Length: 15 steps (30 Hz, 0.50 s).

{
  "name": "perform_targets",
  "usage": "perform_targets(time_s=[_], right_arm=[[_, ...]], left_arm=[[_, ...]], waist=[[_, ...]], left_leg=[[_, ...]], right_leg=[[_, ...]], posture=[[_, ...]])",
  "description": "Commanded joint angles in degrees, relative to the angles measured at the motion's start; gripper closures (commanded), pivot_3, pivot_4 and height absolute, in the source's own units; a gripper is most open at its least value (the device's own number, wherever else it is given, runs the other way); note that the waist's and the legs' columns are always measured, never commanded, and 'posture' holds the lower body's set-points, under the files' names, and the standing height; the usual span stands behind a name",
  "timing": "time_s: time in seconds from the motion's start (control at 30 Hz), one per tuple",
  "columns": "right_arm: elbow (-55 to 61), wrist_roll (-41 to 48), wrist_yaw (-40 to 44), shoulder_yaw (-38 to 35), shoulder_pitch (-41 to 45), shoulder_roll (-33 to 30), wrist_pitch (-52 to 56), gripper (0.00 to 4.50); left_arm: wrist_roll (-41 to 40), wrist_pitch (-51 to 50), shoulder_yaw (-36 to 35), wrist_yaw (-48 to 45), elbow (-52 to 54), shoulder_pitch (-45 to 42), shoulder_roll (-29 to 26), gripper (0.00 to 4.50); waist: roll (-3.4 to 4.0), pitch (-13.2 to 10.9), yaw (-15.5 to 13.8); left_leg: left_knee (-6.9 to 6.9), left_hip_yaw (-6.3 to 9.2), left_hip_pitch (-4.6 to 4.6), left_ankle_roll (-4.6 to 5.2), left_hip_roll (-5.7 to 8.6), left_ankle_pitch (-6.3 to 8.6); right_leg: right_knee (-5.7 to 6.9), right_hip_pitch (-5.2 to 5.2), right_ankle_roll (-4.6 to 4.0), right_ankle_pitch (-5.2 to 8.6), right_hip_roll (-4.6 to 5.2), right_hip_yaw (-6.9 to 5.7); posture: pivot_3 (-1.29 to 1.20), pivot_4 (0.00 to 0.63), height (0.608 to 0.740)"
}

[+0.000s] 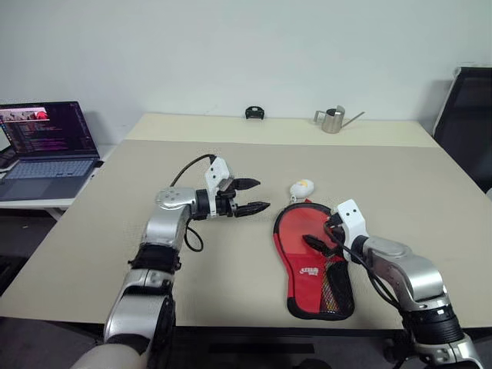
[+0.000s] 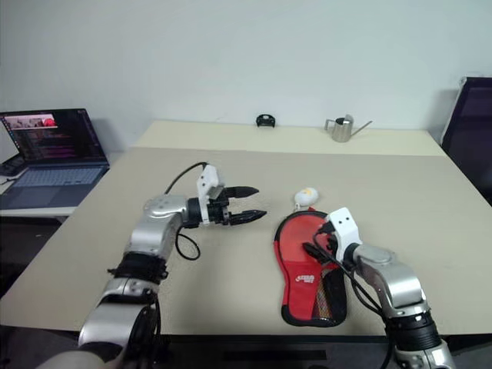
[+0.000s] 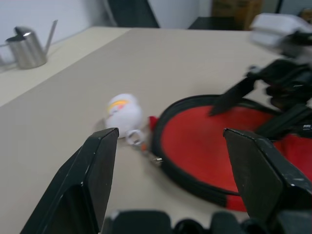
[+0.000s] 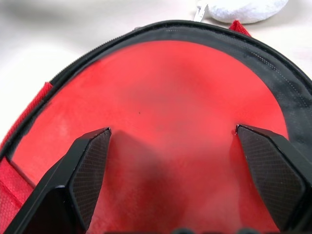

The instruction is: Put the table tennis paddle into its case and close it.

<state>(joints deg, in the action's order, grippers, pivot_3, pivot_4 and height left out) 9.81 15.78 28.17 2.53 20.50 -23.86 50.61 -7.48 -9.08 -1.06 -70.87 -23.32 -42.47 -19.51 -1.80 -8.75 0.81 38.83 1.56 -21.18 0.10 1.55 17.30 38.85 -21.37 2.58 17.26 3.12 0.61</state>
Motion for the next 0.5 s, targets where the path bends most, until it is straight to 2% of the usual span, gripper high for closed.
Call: perform_targets(time_s=[0.03, 0.17, 0.3, 0.5], right_arm=[[1.5, 3.2, 3.4, -2.4, -1.8, -3.2, 3.6, 0.0], [7.2, 8.9, 6.3, -7.1, -2.3, -6.4, 8.2, 0.0], [13.3, 15.8, 9.3, -13.6, -3.3, -10.8, 13.2, 0.0], [18.2, 22.2, 11.0, -19.6, -5.9, -15.5, 16.4, 0.0]], left_arm=[[-2.7, -3.8, 3.9, -0.5, 10.8, 3.2, -0.4, 0.78], [-3.2, -5.2, 8.0, -0.7, 14.3, 4.9, -0.1, 0.78], [-2.7, -4.8, 10.3, 2.5, 11.4, 3.7, 2.5, 0.78], [-0.7, -2.2, 13.7, 4.9, 6.9, 2.3, 4.8, 0.78]], waist=[[0.02, 0.0, -0.2], [0.09, -0.1, -0.4], [0.33, -0.2, -0.7], [0.38, -0.3, -0.7]], left_leg=[[-0.01, 0.0, -0.04, 0.0, 0.0, 0.0], [0.02, 0.04, -0.34, 0.0, -0.01, 0.0], [0.08, 0.04, -0.77, 0.0, 0.0, -0.01], [0.05, 0.02, -0.9, 0.01, -0.01, 0.0]], right_leg=[[-0.01, -0.03, 0.0, 0.0, 0.0, 0.0], [-0.01, -0.3, 0.0, 0.0, 0.0, -0.03], [0.02, -0.69, -0.01, 0.0, -0.01, -0.03], [-0.06, -0.81, -0.01, 0.0, -0.05, -0.02]], posture=[[0.0, 0.15, 0.74], [0.0, 0.15, 0.74], [0.0, 0.15, 0.74], [0.0, 0.15, 0.74]])
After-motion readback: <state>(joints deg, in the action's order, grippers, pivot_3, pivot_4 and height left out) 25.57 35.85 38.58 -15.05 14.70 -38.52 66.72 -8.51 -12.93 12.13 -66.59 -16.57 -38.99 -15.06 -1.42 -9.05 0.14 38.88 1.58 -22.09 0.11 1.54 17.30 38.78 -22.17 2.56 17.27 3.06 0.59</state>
